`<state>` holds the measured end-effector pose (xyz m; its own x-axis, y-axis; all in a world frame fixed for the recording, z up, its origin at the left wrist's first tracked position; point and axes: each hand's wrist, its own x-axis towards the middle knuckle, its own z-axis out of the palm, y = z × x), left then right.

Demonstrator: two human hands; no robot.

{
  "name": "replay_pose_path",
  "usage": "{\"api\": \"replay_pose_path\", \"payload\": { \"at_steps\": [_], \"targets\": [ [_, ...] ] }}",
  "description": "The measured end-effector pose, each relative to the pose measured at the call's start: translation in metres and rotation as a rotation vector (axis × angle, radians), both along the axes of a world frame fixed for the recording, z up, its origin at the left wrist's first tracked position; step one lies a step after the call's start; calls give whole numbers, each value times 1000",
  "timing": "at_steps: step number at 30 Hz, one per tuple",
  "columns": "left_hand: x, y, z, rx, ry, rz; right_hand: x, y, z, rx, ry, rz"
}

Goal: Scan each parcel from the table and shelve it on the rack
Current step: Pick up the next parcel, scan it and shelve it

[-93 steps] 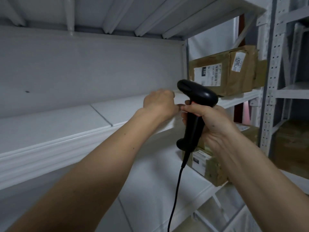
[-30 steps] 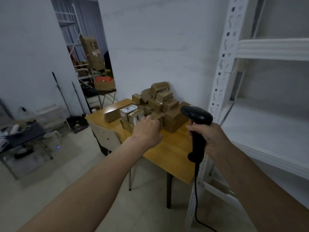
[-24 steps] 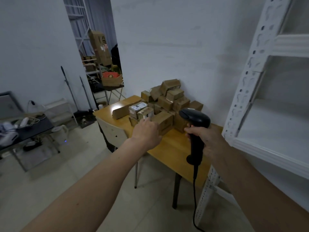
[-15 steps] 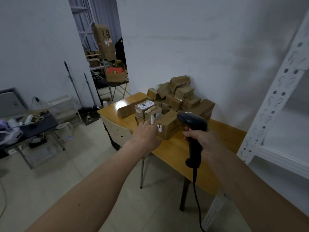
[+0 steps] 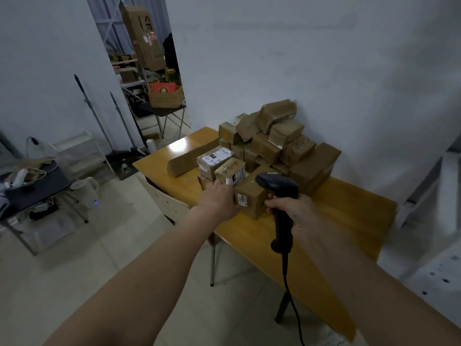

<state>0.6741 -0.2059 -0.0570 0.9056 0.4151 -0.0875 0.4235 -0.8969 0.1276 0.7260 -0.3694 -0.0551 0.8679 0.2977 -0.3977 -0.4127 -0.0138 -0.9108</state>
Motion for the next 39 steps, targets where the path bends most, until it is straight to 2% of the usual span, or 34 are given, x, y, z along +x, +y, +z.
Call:
{"api": "replay_pose_path", "payload": {
  "at_steps": [7,23,33,39],
  "targets": [
    [40,42,-37,-41,118,41,37,34,-26,-15,107,-15],
    [164,140,-87,-186,186,17,98,97,-49,-101,207,-193],
    [216,158,-118,-293,172,82,118,124,-65,-119,258,-289],
    [221,167,-124,-466,119,195,120,130,-69,-126,291,-310]
  ]
}}
